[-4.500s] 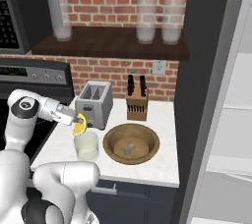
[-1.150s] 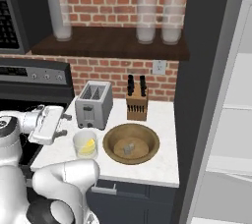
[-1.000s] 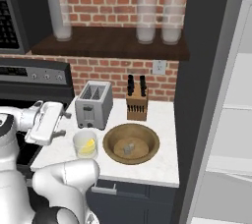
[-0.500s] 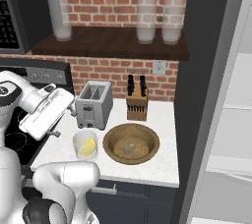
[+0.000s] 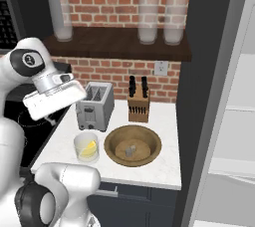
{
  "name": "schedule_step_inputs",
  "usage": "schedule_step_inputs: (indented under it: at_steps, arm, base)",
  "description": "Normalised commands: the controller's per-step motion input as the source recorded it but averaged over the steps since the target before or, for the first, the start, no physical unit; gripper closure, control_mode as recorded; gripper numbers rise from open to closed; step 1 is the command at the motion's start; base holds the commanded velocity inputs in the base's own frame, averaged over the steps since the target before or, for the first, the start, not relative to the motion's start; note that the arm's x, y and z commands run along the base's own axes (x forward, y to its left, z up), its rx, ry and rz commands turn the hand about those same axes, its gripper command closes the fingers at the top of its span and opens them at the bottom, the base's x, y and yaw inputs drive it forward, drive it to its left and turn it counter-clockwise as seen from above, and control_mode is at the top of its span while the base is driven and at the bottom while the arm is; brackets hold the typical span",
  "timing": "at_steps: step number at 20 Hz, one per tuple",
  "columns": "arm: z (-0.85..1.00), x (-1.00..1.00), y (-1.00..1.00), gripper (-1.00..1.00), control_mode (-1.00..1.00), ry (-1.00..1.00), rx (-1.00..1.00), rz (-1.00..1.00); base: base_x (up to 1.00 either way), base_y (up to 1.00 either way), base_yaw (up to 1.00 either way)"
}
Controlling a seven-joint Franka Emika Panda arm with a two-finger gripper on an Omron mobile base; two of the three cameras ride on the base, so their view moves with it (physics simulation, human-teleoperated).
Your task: Grab a lemon wedge from the fridge and one ice cube from the ice bowl, and put them in the glass of lemonade.
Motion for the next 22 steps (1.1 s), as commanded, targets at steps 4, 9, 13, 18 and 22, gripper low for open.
schedule_step_inputs:
  at_steps: [4, 9, 13, 18, 22]
  arm:
    - [-0.08, 0.00, -0.07, -1.00, -1.00, -0.42, 0.18, -0.25]
    - [-0.02, 0.10, -0.18, -1.00, -1.00, -0.34, 0.22, -0.23]
    - [0.02, 0.15, -0.55, -1.00, -1.00, -0.17, 0.29, -0.19]
    - [-0.01, 0.21, -0.58, -1.00, -1.00, 0.01, 0.21, -0.09]
    - [-0.28, 0.28, -0.33, -1.00, -1.00, 0.14, 0.00, 0.00]
  base:
    - [0.00, 0.00, 0.00]
    - [0.00, 0.00, 0.00]
    - [0.00, 0.00, 0.00]
    - [0.00, 0.00, 0.00]
    - [0.00, 0.00, 0.00]
